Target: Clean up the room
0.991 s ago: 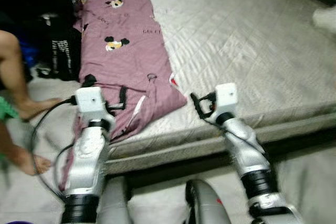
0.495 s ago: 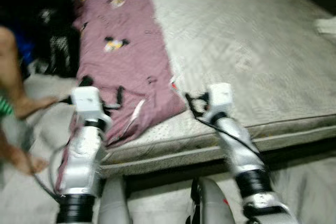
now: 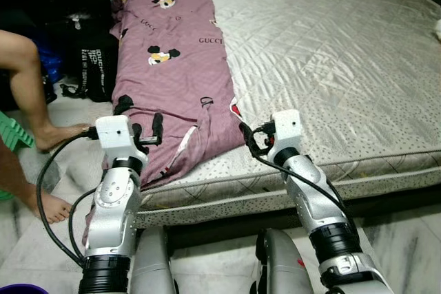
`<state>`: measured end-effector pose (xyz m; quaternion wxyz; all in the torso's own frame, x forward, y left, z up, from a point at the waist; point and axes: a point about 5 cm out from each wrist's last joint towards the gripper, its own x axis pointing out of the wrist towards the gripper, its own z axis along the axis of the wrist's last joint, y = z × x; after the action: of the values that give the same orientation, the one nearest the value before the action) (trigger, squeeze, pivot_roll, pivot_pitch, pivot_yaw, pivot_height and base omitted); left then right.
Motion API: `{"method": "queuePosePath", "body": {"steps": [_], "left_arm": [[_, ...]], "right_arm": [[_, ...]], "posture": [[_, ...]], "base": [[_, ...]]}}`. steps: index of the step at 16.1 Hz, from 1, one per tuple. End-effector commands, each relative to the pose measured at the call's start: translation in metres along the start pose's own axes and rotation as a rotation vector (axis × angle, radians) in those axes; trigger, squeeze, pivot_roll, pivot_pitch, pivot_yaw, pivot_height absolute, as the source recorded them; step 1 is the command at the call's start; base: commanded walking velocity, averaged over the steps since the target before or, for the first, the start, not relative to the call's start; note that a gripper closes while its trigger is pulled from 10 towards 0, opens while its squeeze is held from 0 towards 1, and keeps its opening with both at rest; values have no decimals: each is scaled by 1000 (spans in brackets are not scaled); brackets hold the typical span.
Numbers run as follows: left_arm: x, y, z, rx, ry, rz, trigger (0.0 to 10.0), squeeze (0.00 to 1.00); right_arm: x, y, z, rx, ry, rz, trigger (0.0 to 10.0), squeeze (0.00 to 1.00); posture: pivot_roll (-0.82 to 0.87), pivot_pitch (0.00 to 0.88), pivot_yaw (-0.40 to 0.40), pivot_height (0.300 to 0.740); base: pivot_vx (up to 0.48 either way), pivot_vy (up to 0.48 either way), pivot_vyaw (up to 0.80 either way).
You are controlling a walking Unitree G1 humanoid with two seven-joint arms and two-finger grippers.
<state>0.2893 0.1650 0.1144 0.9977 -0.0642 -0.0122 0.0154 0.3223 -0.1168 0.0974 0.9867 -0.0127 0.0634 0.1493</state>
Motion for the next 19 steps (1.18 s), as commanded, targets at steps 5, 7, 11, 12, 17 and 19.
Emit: {"method": "queuePosePath", "body": {"steps": [5,7,11,12,17,19], "left_arm": [[7,-3,-5,-16,23,15,10000,0],[11,-2,-4,-18,17,27,10000,0],[17,4,-4,-38,10,66,10000,0],[20,9,-6,-63,19,98,10000,0],[37,24,-5,-106,33,173,10000,0],[42,23,-3,-112,28,166,10000,0]], "right_arm": [[-9,-12,-1,-17,23,-18,10000,0],[-15,-22,-2,-31,38,-42,10000,0],[-36,-43,-5,-49,76,-92,10000,0],[-46,-55,-4,-74,88,-116,10000,0],[-81,-77,-8,-114,158,-176,10000,0],[-84,-78,-7,-125,162,-175,10000,0]], "posture": [[-157,55,-29,537],[-167,57,-35,537],[-207,81,-47,537],[-228,93,-47,537],[-287,123,-47,537],[-302,129,-51,537]], "base": [[0,0,0],[0,0,0],[0,0,0],[0,0,0],[0,0,0],[0,0,0]]}}
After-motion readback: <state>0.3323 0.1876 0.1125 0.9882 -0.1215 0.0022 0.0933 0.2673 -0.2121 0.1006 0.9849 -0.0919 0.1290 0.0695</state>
